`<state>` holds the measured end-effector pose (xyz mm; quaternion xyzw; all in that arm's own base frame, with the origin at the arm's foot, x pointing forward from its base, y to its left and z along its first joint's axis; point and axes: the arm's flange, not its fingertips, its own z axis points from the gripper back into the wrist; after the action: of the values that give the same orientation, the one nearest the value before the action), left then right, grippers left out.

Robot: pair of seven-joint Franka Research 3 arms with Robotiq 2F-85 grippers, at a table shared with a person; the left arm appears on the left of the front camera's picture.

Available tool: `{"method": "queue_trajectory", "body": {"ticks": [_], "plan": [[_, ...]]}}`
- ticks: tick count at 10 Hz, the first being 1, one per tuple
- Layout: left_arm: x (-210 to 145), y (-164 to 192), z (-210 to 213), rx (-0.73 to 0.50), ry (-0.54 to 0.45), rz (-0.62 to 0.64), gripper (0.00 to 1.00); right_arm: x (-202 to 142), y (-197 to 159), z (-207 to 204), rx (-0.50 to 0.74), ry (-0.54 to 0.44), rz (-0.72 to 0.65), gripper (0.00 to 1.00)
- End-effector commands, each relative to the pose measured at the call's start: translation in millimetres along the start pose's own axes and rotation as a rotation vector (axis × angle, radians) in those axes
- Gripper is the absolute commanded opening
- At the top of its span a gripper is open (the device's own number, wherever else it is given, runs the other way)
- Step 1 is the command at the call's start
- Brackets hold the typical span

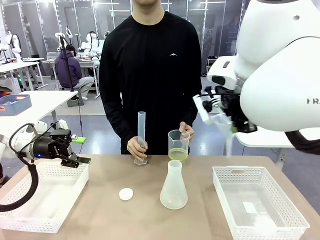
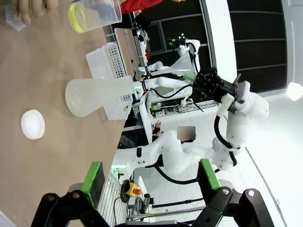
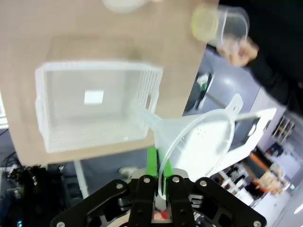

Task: Prepare the solutions needed for the experiment.
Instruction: Pick up the Plastic Funnel and insert it into the Big flask.

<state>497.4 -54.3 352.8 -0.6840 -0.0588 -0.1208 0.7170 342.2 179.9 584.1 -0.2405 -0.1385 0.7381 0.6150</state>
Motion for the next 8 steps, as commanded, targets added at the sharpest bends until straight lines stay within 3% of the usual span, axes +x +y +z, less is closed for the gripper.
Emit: {"method": "queue_trajectory", "body": {"ticks": [1, 4, 6, 8], "plan": [[0, -2, 0, 0.001, 0.001, -0.001, 1.00, 18, 14, 2, 0.010, -0.178, 0.111, 0.04], [0, -2, 0, 0.001, 0.001, -0.001, 1.00, 63, 11, 5, -0.131, -0.267, 0.180, 0.04], [0, -2, 0, 0.001, 0.001, -0.001, 1.00, 80, 6, 5, -0.221, -0.271, 0.208, 0.04], [0, -2, 0, 0.001, 0.001, -0.001, 1.00, 89, 3, 5, -0.196, -0.260, 0.209, 0.04]]}}
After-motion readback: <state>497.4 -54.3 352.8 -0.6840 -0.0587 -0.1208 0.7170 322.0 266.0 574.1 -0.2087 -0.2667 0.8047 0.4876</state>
